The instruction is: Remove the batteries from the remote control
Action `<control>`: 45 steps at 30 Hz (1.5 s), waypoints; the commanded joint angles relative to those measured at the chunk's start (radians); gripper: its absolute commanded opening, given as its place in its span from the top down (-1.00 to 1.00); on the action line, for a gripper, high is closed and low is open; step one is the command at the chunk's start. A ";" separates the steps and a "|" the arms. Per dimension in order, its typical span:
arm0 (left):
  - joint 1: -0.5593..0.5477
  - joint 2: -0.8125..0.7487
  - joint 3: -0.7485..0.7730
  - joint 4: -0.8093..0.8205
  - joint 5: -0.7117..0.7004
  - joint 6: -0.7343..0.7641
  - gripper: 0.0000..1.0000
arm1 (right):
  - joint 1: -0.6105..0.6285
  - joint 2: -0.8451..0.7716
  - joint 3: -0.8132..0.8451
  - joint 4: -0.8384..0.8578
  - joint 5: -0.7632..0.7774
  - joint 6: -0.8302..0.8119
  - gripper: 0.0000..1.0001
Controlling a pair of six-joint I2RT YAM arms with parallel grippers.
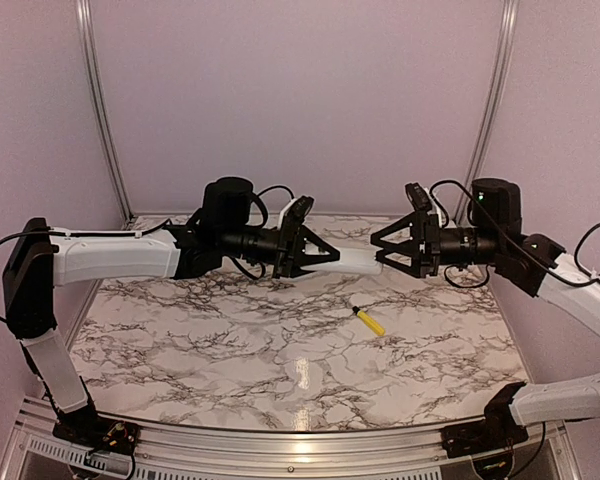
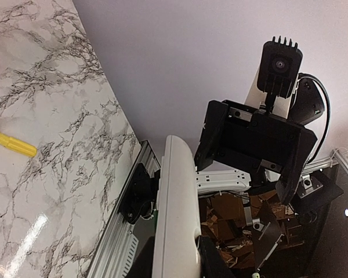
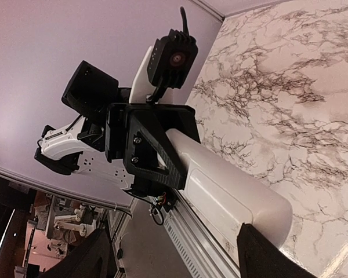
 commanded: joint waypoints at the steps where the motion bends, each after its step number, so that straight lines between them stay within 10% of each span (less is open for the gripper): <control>1: -0.032 -0.065 0.046 0.238 0.090 0.011 1.00 | -0.004 -0.003 -0.041 0.092 -0.106 0.064 -0.49; 45: -0.032 -0.065 -0.057 0.491 0.115 -0.127 1.00 | -0.016 -0.036 -0.153 0.647 -0.309 0.348 -0.54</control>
